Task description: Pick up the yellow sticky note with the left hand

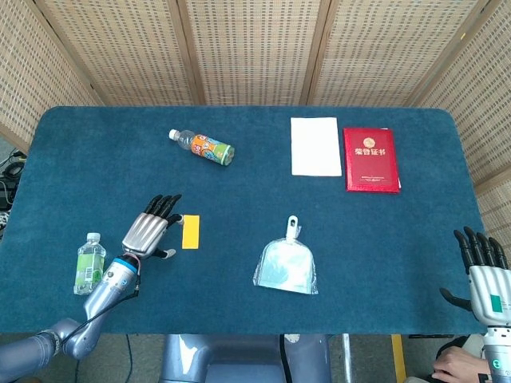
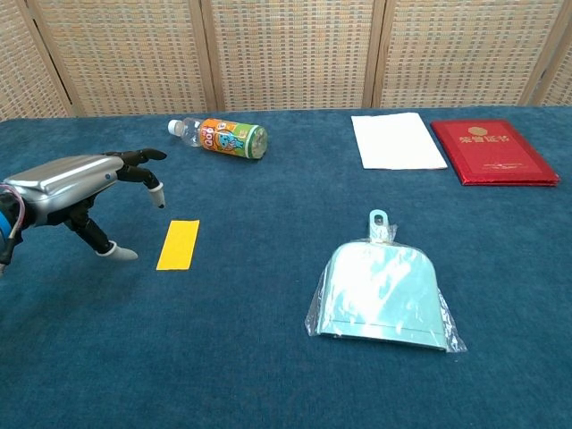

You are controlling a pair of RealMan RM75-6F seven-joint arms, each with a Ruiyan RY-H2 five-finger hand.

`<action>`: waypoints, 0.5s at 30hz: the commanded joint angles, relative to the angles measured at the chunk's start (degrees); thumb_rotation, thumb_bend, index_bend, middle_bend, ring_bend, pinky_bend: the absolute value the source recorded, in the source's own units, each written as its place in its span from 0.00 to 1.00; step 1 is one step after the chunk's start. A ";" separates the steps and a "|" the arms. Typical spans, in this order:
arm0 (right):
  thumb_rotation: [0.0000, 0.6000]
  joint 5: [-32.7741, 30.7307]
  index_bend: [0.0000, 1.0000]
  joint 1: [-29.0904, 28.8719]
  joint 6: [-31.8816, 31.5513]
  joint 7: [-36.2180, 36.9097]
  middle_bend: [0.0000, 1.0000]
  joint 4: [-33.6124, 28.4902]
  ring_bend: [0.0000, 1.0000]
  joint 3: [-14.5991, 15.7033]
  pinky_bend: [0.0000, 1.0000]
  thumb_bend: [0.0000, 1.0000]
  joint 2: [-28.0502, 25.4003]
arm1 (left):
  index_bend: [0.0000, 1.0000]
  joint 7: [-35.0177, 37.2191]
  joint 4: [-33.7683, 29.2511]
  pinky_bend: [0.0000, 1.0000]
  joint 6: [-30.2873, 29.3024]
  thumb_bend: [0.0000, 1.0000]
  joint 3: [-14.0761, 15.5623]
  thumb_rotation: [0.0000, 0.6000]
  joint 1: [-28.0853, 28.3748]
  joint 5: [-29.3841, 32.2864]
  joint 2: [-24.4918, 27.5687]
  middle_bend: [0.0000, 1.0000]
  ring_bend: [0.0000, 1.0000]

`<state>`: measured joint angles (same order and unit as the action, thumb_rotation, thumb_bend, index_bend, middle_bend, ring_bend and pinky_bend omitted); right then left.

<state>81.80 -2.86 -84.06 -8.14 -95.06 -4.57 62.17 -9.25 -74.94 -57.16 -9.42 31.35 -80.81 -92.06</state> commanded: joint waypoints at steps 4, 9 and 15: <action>1.00 0.11 0.00 -0.06 0.32 0.46 0.00 -0.08 0.00 0.20 0.00 0.00 -0.19 | 0.37 2.26 3.11 0.00 -0.29 0.20 0.67 1.00 0.49 1.05 -2.69 0.00 0.00; 1.00 0.05 0.00 -0.17 0.83 1.23 0.00 -0.29 0.00 0.36 0.00 0.00 -0.53 | 0.37 3.12 5.05 0.00 -1.39 0.20 0.82 1.00 0.77 1.45 -4.85 0.00 0.00; 1.00 -0.25 0.00 -0.27 1.25 1.71 0.00 -0.21 0.00 0.39 0.00 0.00 -0.73 | 0.37 3.20 6.62 0.00 -1.30 0.20 0.93 1.00 1.37 2.18 -6.74 0.00 0.00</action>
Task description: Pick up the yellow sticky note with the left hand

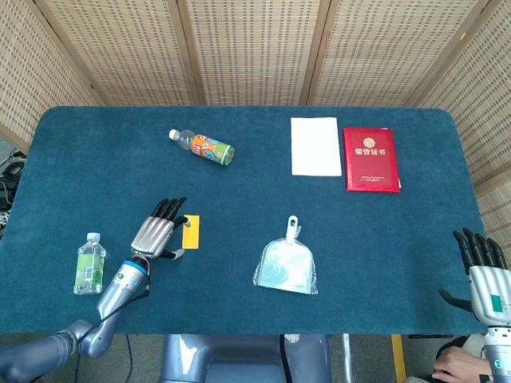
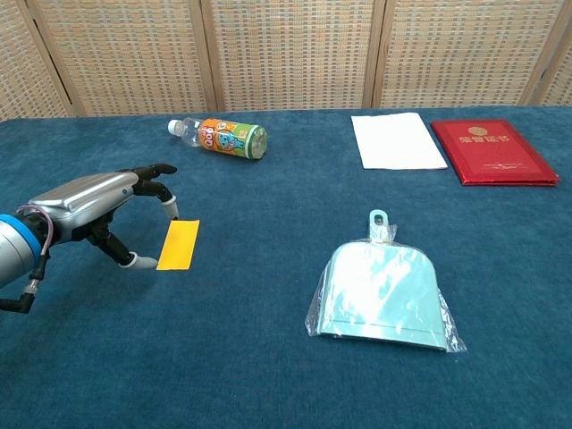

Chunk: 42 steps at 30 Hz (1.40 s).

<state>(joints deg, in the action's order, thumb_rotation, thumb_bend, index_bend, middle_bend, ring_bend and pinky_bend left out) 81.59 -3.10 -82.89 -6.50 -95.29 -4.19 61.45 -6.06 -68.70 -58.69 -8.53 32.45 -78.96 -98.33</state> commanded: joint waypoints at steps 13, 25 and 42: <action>1.00 -0.44 0.00 -0.28 1.10 2.74 0.00 -0.07 0.00 0.03 0.00 0.00 -0.71 | 0.37 -0.82 2.38 0.00 1.58 0.20 -0.28 1.00 1.41 3.02 -3.25 0.00 0.00; 1.00 -0.78 0.00 -0.35 1.42 4.50 0.00 0.23 0.00 -0.10 0.00 0.00 -1.15 | 0.37 -0.72 6.93 0.00 2.65 0.20 -0.66 1.00 2.50 4.72 -6.33 0.00 0.00; 1.00 -0.92 0.00 -0.50 1.69 4.21 0.00 0.17 0.00 0.05 0.00 0.00 -1.14 | 0.36 2.15 3.48 0.00 -1.40 0.20 -3.68 1.00 3.11 4.57 -2.76 0.00 0.00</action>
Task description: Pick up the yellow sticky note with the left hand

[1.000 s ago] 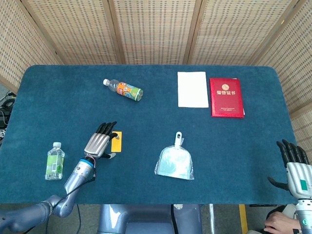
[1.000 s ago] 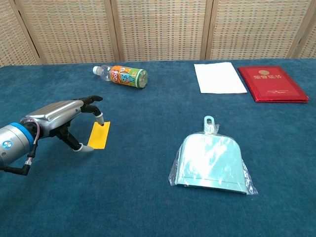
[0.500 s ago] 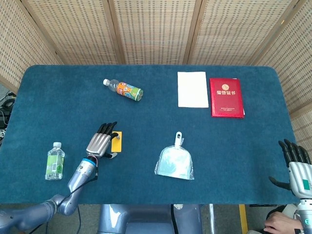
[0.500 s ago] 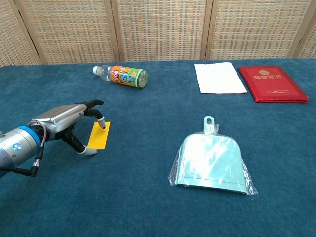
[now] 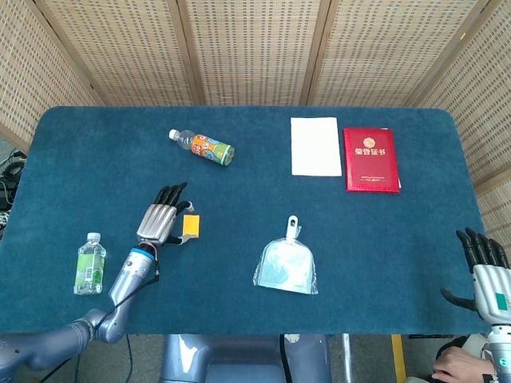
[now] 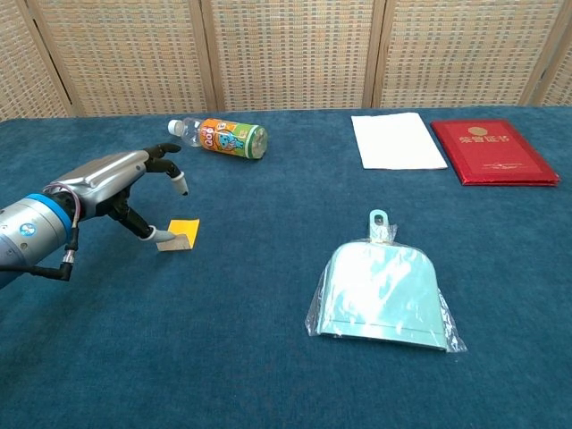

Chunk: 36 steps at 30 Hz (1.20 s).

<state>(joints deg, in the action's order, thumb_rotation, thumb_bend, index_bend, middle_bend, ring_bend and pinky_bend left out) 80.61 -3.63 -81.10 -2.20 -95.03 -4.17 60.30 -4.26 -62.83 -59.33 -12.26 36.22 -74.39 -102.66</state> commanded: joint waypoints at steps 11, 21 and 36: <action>1.00 -0.20 0.00 -0.04 0.19 -0.46 0.00 -0.27 0.00 0.13 0.00 0.00 -0.05 | 0.37 -6.03 -10.17 0.00 4.15 0.20 2.95 1.00 -1.21 4.07 6.21 0.00 0.00; 1.00 -0.28 0.00 -0.12 0.33 -0.60 0.00 -0.26 0.00 0.18 0.00 0.00 0.00 | 0.38 -6.88 -9.76 0.00 4.16 0.20 3.52 1.00 -1.02 4.82 5.60 0.00 0.00; 1.00 -0.44 0.00 -0.19 0.44 -0.26 0.00 -0.12 0.00 0.12 0.00 0.00 -0.03 | 0.42 -7.23 -8.16 0.00 4.68 0.24 3.73 1.00 -0.47 5.68 4.04 0.00 0.00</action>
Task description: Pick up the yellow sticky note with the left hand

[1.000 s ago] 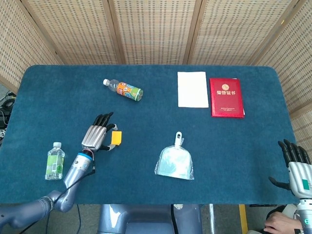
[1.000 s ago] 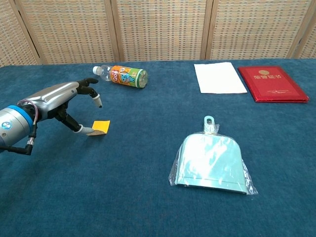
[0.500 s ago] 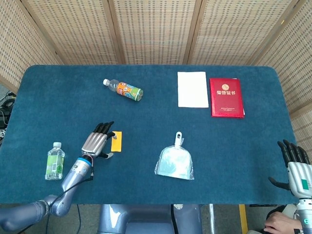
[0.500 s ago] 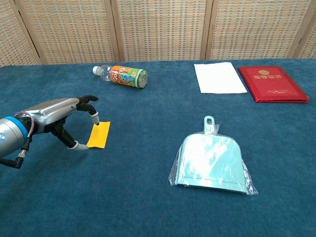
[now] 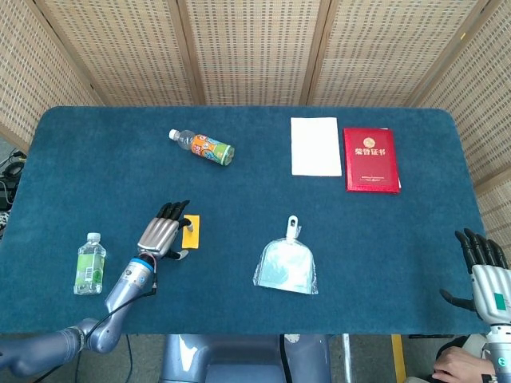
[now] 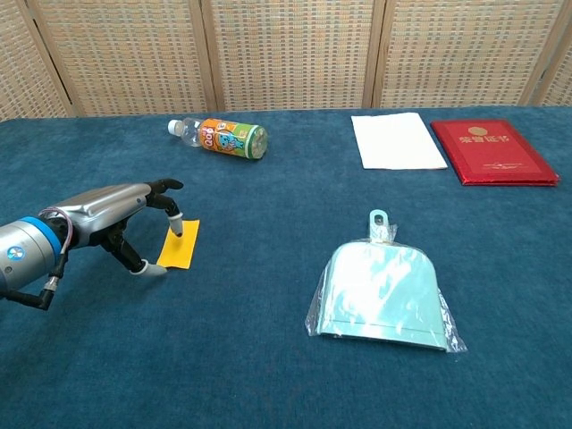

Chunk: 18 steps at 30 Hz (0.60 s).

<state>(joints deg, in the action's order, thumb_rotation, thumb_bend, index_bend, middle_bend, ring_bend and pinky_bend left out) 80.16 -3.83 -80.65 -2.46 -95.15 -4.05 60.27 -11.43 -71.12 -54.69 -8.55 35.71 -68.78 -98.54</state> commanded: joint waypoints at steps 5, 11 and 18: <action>1.00 0.02 0.00 0.05 -0.06 0.08 0.00 -0.02 0.00 0.03 0.00 0.00 -0.05 | 0.45 -0.12 0.59 0.00 0.05 0.28 -0.05 1.00 0.15 0.27 -0.45 0.00 0.00; 1.00 0.05 0.00 0.00 0.08 0.17 0.00 -0.07 0.00 0.08 0.00 0.00 -0.11 | 0.45 0.01 0.55 0.00 0.44 0.28 -0.06 1.00 0.22 0.69 -0.55 0.00 0.00; 1.00 0.11 0.00 -0.02 0.17 0.38 0.00 -0.19 0.00 0.15 0.00 0.00 -0.20 | 0.45 0.29 0.04 0.00 0.24 0.28 0.26 1.00 0.07 0.42 -0.39 0.00 0.00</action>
<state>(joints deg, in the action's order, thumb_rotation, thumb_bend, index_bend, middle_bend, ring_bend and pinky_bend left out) 80.27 -3.84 -80.48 -2.08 -95.34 -3.91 60.07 -11.11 -71.09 -54.44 -8.31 35.79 -68.36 -98.93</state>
